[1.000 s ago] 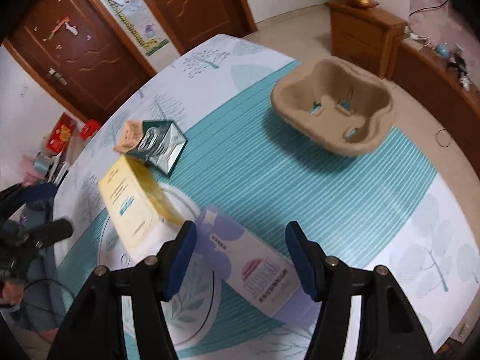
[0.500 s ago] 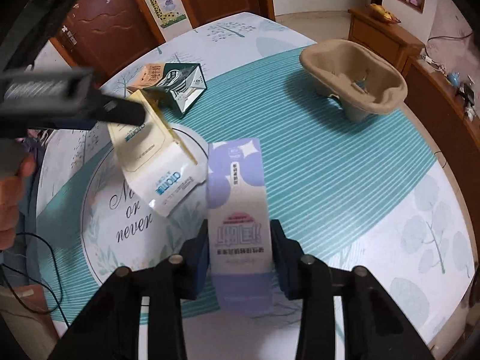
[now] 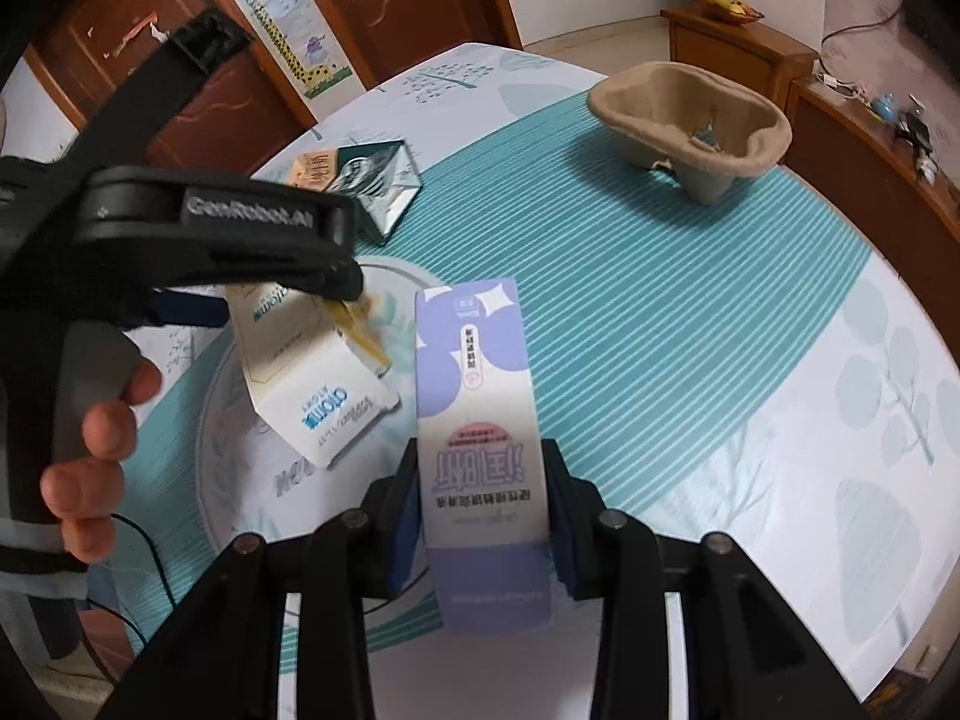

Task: Collect trash
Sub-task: 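Grasp the yellow atomy toothpaste box with the left tool while the right tool grasps the lavender box, then carry the toothpaste box and lavender box with both tools over the black bin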

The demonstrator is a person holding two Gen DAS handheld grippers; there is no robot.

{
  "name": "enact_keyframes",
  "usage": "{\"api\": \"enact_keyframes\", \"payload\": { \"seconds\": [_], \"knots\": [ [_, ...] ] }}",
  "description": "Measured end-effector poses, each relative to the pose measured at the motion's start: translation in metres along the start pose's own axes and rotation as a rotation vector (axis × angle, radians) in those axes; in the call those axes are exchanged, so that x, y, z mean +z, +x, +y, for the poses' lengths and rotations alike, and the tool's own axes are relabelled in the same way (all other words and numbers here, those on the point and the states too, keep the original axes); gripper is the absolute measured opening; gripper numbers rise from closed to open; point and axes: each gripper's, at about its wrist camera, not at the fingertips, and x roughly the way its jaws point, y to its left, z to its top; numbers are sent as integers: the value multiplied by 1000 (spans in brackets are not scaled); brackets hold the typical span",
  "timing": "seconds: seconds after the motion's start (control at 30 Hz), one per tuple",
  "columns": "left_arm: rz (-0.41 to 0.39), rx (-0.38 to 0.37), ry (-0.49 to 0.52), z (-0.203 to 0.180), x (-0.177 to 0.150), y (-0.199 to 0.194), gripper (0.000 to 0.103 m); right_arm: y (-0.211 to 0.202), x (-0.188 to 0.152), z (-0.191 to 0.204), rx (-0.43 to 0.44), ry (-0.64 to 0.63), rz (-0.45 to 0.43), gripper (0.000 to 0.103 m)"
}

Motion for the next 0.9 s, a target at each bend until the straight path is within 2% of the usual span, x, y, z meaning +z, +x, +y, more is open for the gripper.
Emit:
{"api": "enact_keyframes", "payload": {
  "seconds": [0.1, 0.17, 0.2, 0.27, 0.3, 0.33, 0.6, 0.9],
  "knots": [
    [50, -37, 5, 13, -10, 8, 97, -1, -8, 11, 7, 19, -12, 35],
    [73, -65, 12, 23, -17, 11, 87, -1, -15, 22, 10, 36, -21, 35],
    [78, -77, 23, 27, -20, 12, 86, -1, -20, 29, 12, 51, -25, 35],
    [58, -73, 83, 32, -27, 7, 69, 0, -26, 38, 13, 73, -30, 35],
    [53, -71, 113, 34, -30, 5, 64, 0, -29, 43, 11, 86, -33, 35],
    [50, -68, 143, 36, -33, 4, 53, 1, -33, 50, 5, 101, -35, 35],
    [46, -121, 270, 94, -61, -2, 52, -7, -63, 103, -42, 233, -71, 35],
    [-39, -204, 511, 191, -93, -38, 52, -21, -105, 190, -153, 426, -136, 35]
  ]
}}
